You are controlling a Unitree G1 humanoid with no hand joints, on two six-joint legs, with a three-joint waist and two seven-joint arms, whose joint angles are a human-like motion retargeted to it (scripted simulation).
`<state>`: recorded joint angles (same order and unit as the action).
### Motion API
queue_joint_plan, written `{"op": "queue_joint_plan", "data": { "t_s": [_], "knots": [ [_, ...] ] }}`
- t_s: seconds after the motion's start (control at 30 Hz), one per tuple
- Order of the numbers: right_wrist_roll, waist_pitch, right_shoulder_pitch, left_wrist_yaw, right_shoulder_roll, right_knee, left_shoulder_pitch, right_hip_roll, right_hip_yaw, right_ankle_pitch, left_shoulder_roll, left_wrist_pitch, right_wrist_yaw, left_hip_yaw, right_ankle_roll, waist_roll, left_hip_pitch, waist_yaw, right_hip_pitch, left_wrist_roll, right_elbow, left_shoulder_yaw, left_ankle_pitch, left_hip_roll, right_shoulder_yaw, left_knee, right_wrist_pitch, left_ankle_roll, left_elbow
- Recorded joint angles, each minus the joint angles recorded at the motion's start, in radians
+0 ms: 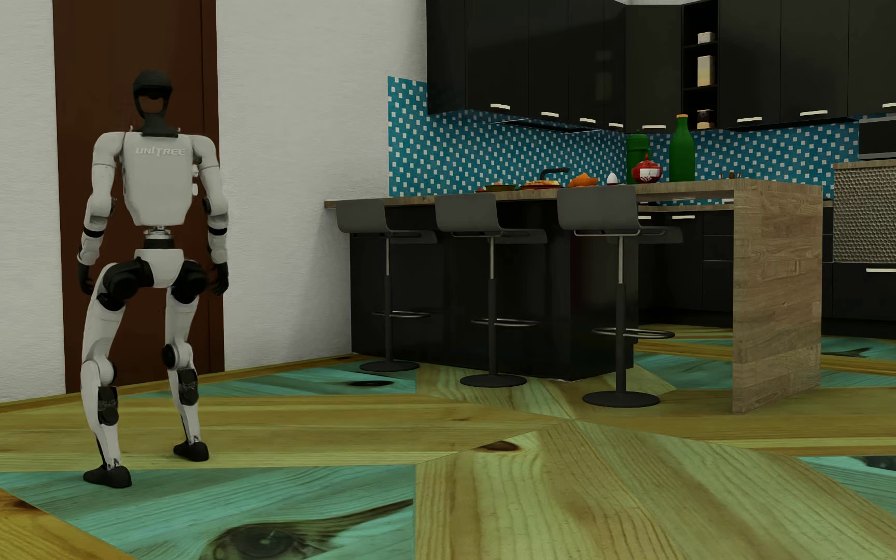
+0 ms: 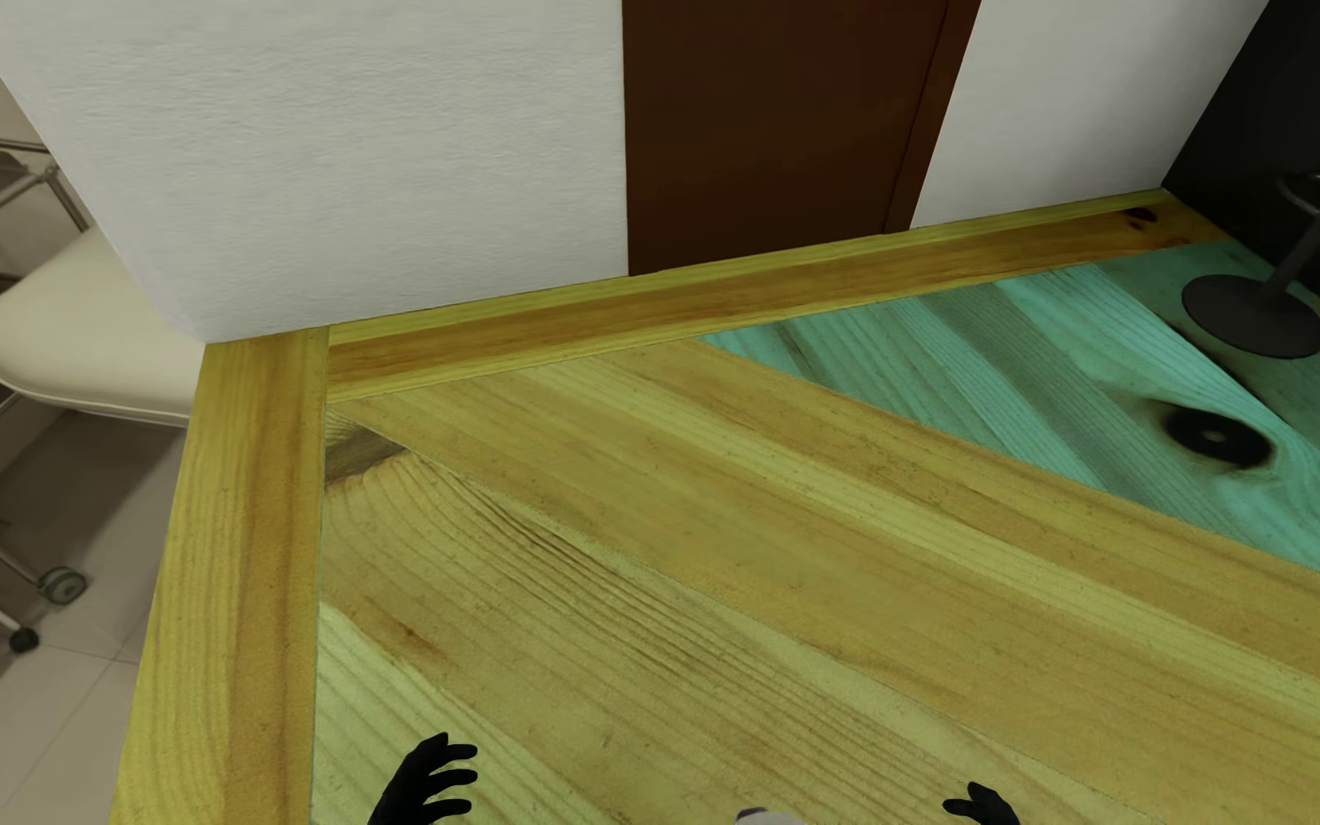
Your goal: Turn around
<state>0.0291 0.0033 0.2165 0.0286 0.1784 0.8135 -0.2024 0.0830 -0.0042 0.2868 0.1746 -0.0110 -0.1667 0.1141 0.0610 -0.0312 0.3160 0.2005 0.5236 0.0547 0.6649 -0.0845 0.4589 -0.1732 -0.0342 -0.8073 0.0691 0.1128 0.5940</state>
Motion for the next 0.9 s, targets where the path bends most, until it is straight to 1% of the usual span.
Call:
{"op": "queue_joint_plan", "data": {
  "t_s": [0.03,0.07,0.1,0.13,0.17,0.2,0.23,0.27,0.3,0.33,0.37,0.4,0.43,0.47,0.5,0.53,0.57,0.6,0.63,0.67,0.7,0.73,0.77,0.8,0.83,0.87,0.9],
  "knots": [
    [-0.013,0.008,0.001,-0.017,0.018,0.019,0.017,-0.028,0.016,0.002,0.008,0.002,0.001,-0.031,-0.023,0.012,0.055,-0.043,0.018,0.001,0.020,-0.029,-0.013,-0.008,-0.023,-0.114,-0.013,-0.040,0.013],
    [-0.026,0.017,0.011,-0.034,0.020,0.011,0.000,-0.052,0.036,-0.007,0.009,0.000,-0.004,-0.077,-0.021,0.028,0.102,-0.068,0.019,0.002,0.013,-0.041,-0.064,0.000,-0.030,-0.210,-0.024,-0.088,0.042],
    [-0.031,0.025,0.013,-0.052,0.022,-0.020,-0.036,-0.074,0.060,-0.029,0.015,0.015,-0.016,-0.135,-0.016,0.047,0.135,-0.072,0.013,0.005,0.027,-0.037,-0.116,0.034,-0.032,-0.266,-0.046,-0.175,0.030],
    [-0.030,0.027,0.028,-0.076,0.013,-0.071,-0.061,-0.100,0.083,-0.064,0.024,0.037,-0.035,-0.168,-0.008,0.076,0.130,-0.061,0.008,0.003,0.022,0.020,-0.058,0.070,-0.031,-0.194,-0.056,-0.234,0.022],
    [-0.019,0.015,0.049,-0.087,-0.001,-0.076,-0.089,-0.103,0.084,-0.047,0.043,0.044,-0.050,-0.172,0.005,0.089,0.086,-0.013,0.021,-0.002,-0.006,0.060,0.016,0.088,-0.028,-0.037,-0.058,-0.122,0.061],
    [-0.002,0.020,0.066,-0.074,-0.010,-0.024,-0.067,-0.066,0.054,0.032,0.060,0.056,-0.055,-0.129,0.018,0.063,0.052,0.028,0.021,-0.009,-0.009,0.044,-0.003,0.091,-0.029,0.005,-0.055,-0.033,0.096],
    [0.007,0.026,0.080,-0.057,-0.011,0.032,-0.030,-0.047,0.030,0.089,0.045,0.065,-0.041,-0.096,0.033,0.039,0.036,0.028,0.004,-0.028,-0.010,0.036,0.002,0.086,-0.011,0.008,-0.037,-0.034,0.064],
    [0.003,0.025,0.079,-0.045,-0.008,0.061,0.007,-0.024,0.014,0.117,0.032,0.057,-0.020,-0.066,0.046,0.011,0.037,0.003,-0.020,-0.057,-0.004,0.014,0.008,0.078,-0.005,-0.013,-0.014,-0.031,0.041],
    [-0.008,0.044,0.059,-0.041,0.009,0.048,0.044,-0.046,0.009,0.083,-0.001,0.042,0.001,-0.060,0.000,0.012,0.068,-0.036,-0.027,-0.085,0.034,-0.024,-0.008,0.049,-0.006,-0.100,-0.007,-0.049,0.022],
    [-0.019,0.043,0.044,-0.054,0.023,0.031,0.033,-0.070,0.024,0.066,-0.018,0.017,0.018,-0.080,-0.054,0.015,0.107,-0.049,-0.026,-0.096,0.036,-0.033,-0.050,0.048,0.003,-0.171,-0.009,-0.102,0.015],
    [-0.025,0.028,0.029,-0.072,0.040,-0.003,-0.005,-0.094,0.050,0.041,-0.014,-0.009,0.027,-0.121,-0.029,0.027,0.115,-0.036,-0.025,-0.090,0.023,-0.033,-0.046,0.068,0.001,-0.164,-0.023,-0.190,0.043],
    [-0.026,0.010,0.032,-0.092,0.037,-0.056,-0.022,-0.118,0.072,0.005,0.018,-0.021,0.022,-0.152,-0.034,0.047,0.083,-0.006,-0.027,-0.068,-0.006,-0.007,0.025,0.092,-0.013,-0.042,-0.045,-0.294,0.085],
    [-0.018,0.000,0.051,-0.097,0.020,-0.089,-0.015,-0.117,0.081,-0.009,0.043,-0.015,0.009,-0.152,-0.026,0.046,0.043,0.018,-0.033,-0.035,-0.015,0.033,0.000,0.090,-0.024,0.033,-0.071,-0.075,0.097],
    [-0.008,0.001,0.061,-0.079,-0.019,-0.084,0.003,-0.086,0.068,0.009,0.040,-0.001,0.000,-0.116,-0.015,0.032,0.015,0.037,-0.027,-0.002,-0.018,0.047,-0.017,0.090,-0.010,0.067,-0.073,-0.041,0.059],
    [-0.001,0.001,0.063,-0.063,-0.025,-0.053,0.016,-0.060,0.040,0.056,0.032,-0.001,0.005,-0.080,0.003,0.027,0.006,0.045,-0.010,0.013,-0.021,0.036,-0.004,0.079,-0.014,0.059,-0.055,-0.044,0.034],
    [-0.003,0.004,0.064,-0.056,-0.011,-0.026,0.032,-0.029,0.010,0.059,0.014,-0.002,0.015,-0.048,0.022,0.023,0.000,0.038,0.004,0.006,-0.019,0.032,0.022,0.065,-0.007,0.029,-0.031,-0.046,0.025],
    [-0.012,0.012,0.051,-0.046,-0.002,0.002,0.052,-0.014,-0.002,0.044,0.000,-0.002,0.023,-0.023,0.035,0.014,-0.001,0.026,0.014,-0.009,-0.011,0.016,0.046,0.053,0.006,-0.016,-0.007,-0.052,0.035],
    [-0.025,0.037,0.000,-0.032,0.004,0.012,0.070,-0.019,0.002,-0.002,0.006,0.012,0.027,-0.010,0.005,0.000,0.033,-0.008,0.014,-0.023,0.029,-0.030,0.024,0.035,0.002,-0.136,0.013,-0.063,-0.001],
    [-0.036,0.045,-0.007,-0.024,0.025,0.003,0.057,-0.045,0.021,-0.015,-0.019,0.017,0.022,-0.056,-0.029,0.013,0.116,-0.047,0.016,-0.029,0.027,-0.052,-0.081,0.043,-0.011,-0.284,-0.002,-0.118,0.004],
    [-0.043,0.040,0.004,-0.032,0.030,-0.032,0.002,-0.070,0.049,-0.038,-0.011,0.020,0.011,-0.117,-0.005,0.029,0.159,-0.062,0.009,-0.029,0.025,-0.051,-0.148,0.074,-0.008,-0.328,-0.040,-0.191,0.017],
    [-0.041,0.026,0.029,-0.056,0.005,-0.076,-0.049,-0.096,0.073,-0.067,0.017,0.027,-0.008,-0.173,-0.010,0.043,0.151,-0.048,0.003,-0.025,0.014,0.010,-0.090,0.098,-0.020,-0.214,-0.079,-0.241,0.046],
    [-0.030,0.017,0.053,-0.072,0.004,-0.077,-0.082,-0.107,0.071,-0.044,0.032,0.037,-0.025,-0.171,-0.003,0.063,0.103,-0.011,0.008,-0.015,0.005,0.043,-0.012,0.068,-0.046,-0.052,-0.098,-0.119,0.080],
    [-0.019,0.015,0.054,-0.077,-0.012,0.011,-0.099,-0.074,0.047,0.052,0.048,0.055,-0.035,-0.108,0.019,0.039,0.065,0.019,0.024,-0.006,-0.011,0.056,-0.019,0.048,-0.039,-0.008,-0.081,-0.018,0.088],
    [-0.011,0.011,0.043,-0.078,-0.020,0.104,-0.075,-0.047,0.008,0.117,0.052,0.084,-0.034,-0.066,0.046,0.019,0.056,0.024,0.034,-0.009,-0.011,0.056,-0.012,0.035,-0.018,-0.012,-0.058,-0.018,0.061],
    [-0.013,0.001,0.042,-0.082,-0.001,0.096,-0.041,-0.025,-0.006,0.141,0.027,0.098,-0.021,-0.035,0.073,0.003,0.052,0.003,0.002,-0.031,0.000,0.034,0.003,0.025,-0.014,-0.026,-0.042,-0.015,0.021],
    [-0.021,-0.004,0.045,-0.095,0.025,0.091,-0.018,-0.015,-0.015,0.108,0.005,0.094,-0.004,-0.015,0.064,-0.005,0.052,-0.020,-0.002,-0.061,-0.003,0.000,0.020,0.013,-0.002,-0.046,-0.030,-0.011,-0.006],
    [-0.033,-0.004,0.039,-0.110,0.037,0.098,-0.001,-0.032,-0.010,0.106,-0.031,0.071,0.010,-0.016,0.001,-0.006,0.059,-0.041,0.003,-0.088,0.023,-0.007,0.031,0.001,0.009,-0.078,-0.035,-0.001,0.001]
  ]
}}
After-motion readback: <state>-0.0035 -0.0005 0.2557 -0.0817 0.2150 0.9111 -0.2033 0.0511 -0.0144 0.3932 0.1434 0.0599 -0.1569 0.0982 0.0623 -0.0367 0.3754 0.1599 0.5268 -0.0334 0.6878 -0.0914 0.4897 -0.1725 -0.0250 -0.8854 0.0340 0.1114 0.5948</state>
